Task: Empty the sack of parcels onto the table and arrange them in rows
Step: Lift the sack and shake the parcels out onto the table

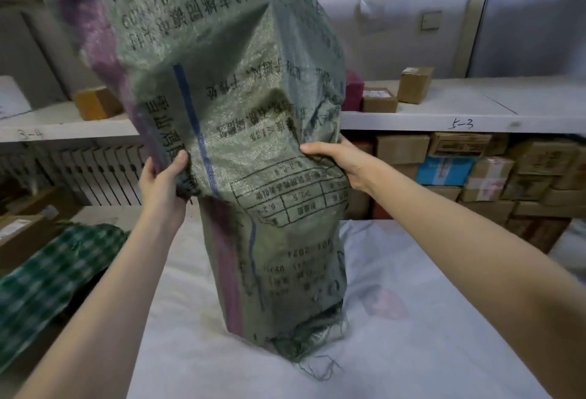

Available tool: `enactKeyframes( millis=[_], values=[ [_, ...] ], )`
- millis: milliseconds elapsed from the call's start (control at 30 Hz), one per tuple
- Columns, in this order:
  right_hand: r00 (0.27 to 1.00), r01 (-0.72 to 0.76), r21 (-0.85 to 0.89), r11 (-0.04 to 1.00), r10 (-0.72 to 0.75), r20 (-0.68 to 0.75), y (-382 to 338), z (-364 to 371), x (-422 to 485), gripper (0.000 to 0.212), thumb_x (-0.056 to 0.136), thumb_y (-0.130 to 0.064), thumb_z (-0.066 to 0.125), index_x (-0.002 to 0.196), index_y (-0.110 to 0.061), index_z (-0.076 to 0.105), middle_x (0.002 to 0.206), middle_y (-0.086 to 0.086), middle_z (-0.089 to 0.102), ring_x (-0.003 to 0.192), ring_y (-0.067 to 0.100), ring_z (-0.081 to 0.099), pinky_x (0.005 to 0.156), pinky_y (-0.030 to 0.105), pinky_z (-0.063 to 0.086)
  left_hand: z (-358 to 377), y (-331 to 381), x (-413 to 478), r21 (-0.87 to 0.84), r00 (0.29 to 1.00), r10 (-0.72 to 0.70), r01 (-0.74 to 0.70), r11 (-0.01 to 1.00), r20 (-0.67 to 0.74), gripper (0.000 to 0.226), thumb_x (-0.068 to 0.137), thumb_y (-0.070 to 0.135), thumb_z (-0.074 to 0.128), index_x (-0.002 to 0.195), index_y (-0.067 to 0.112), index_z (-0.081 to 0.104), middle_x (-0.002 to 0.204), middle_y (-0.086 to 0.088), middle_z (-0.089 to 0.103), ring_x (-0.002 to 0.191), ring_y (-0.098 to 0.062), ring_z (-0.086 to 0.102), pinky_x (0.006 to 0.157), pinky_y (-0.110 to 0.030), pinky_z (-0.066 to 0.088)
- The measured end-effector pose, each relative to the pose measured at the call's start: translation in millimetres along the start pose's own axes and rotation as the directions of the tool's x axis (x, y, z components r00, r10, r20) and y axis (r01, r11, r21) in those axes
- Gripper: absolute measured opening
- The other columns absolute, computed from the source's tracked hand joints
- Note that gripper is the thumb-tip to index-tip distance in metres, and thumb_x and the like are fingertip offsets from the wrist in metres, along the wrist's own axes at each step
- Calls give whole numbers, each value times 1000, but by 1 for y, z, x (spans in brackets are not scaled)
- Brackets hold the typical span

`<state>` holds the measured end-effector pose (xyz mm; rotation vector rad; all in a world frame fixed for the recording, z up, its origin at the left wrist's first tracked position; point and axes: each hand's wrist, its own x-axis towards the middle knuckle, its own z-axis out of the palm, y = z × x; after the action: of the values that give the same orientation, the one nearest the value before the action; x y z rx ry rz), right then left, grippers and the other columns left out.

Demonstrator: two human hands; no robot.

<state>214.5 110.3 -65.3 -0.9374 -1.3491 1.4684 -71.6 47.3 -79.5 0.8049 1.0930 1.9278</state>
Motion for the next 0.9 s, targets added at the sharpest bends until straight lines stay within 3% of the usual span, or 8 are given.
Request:
enactKeyframes(
  millis=[167,233,367,467,567,600,733,900],
  values=[
    [998,63,-54,997,-63,13,-46,9,-1,99,53,-32,90,139,-13,44,118,11,67,101,25,69,85,41,57,8,31,4,-46,998,62,-61,997,29,36,85,16,72,119,20,60,124,-2,66,115,-22,63,99,-46,50],
    [995,99,-53,994,-98,9,-59,12,-1,105,45,-35,90,137,-11,47,111,10,70,94,23,70,81,39,57,13,41,6,-84,997,71,-68,994,38,34,86,14,71,118,17,59,122,-5,67,114,-24,64,97,-46,51],
    [997,80,-67,995,-79,27,-68,11,-4,103,45,-37,89,136,-8,49,103,9,71,84,20,72,72,32,56,20,43,5,-110,996,66,-60,992,53,34,88,11,68,120,17,58,126,-7,65,115,-24,63,96,-44,52],
    [997,69,-86,994,-66,39,-64,5,-7,103,47,-36,91,136,-8,49,107,10,70,89,22,71,78,36,56,24,40,4,-114,994,68,-59,992,79,31,88,10,68,117,18,62,124,-6,66,114,-24,63,101,-48,48],
    [992,125,-139,982,-123,19,-81,1,-12,78,68,-25,84,136,-12,48,106,5,70,89,17,70,81,32,57,36,41,3,-117,993,78,-67,991,90,34,89,10,67,122,17,59,122,-4,67,110,-21,65,100,-44,50],
    [991,134,-176,975,-134,15,-90,0,-12,81,66,-27,85,136,-14,47,109,5,70,92,16,70,85,33,57,41,42,3,-123,991,85,-72,990,100,36,89,11,67,123,16,58,122,-4,67,110,-21,65,100,-45,50],
    [998,69,-330,941,-70,9,-103,-6,-5,145,26,-52,95,149,-21,25,141,7,51,122,26,55,104,47,44,54,39,1,-121,990,86,-72,990,113,46,89,10,68,132,11,53,123,-5,67,109,-20,66,99,-43,51],
    [999,-17,-296,955,7,-33,-63,-20,-8,152,23,-53,94,151,-19,20,144,12,47,122,29,54,104,46,45,53,11,-3,-85,992,28,-18,996,121,43,90,9,66,132,11,54,123,-7,67,108,-21,66,99,-43,50]
  ],
)
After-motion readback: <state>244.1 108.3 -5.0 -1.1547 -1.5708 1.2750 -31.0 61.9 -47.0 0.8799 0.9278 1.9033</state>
